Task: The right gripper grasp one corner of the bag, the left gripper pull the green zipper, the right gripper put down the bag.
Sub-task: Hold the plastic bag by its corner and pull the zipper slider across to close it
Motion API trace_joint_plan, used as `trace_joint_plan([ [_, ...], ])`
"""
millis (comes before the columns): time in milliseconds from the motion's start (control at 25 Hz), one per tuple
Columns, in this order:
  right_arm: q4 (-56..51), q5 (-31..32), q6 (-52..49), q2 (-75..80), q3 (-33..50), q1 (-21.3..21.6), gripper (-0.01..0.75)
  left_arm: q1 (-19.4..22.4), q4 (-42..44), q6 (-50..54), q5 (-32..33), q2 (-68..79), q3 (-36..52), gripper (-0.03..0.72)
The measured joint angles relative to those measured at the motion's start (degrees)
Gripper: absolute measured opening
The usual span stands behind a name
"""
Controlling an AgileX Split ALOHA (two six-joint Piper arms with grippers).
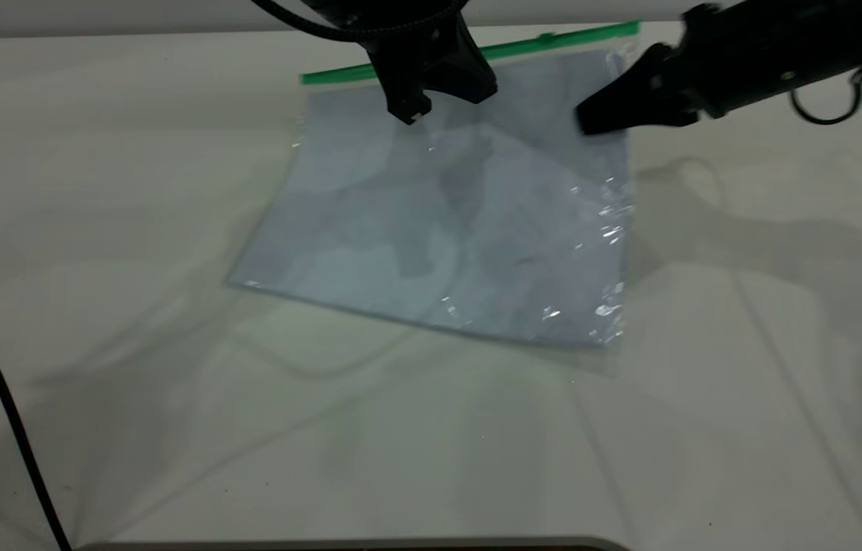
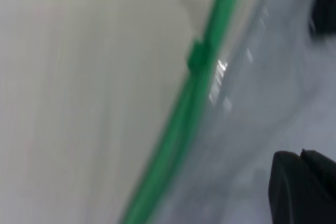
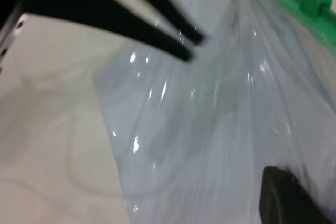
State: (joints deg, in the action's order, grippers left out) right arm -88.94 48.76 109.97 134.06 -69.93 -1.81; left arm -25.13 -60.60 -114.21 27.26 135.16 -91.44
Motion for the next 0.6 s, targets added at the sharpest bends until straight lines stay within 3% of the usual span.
trace_joint_plan([
  [320, -0.11, 1.09, -0.52, 0.00, 0.00, 3.27, 0.035, 3.32, 1.71, 2.60, 0.00, 0.00, 0.00, 0.037],
  [600, 1.79, -1.03, 1.38, -0.25, 0.00, -1.66, 0.035, 2.52, 1.60, -0.12, 0.05, 0.00, 0.00, 0.070],
])
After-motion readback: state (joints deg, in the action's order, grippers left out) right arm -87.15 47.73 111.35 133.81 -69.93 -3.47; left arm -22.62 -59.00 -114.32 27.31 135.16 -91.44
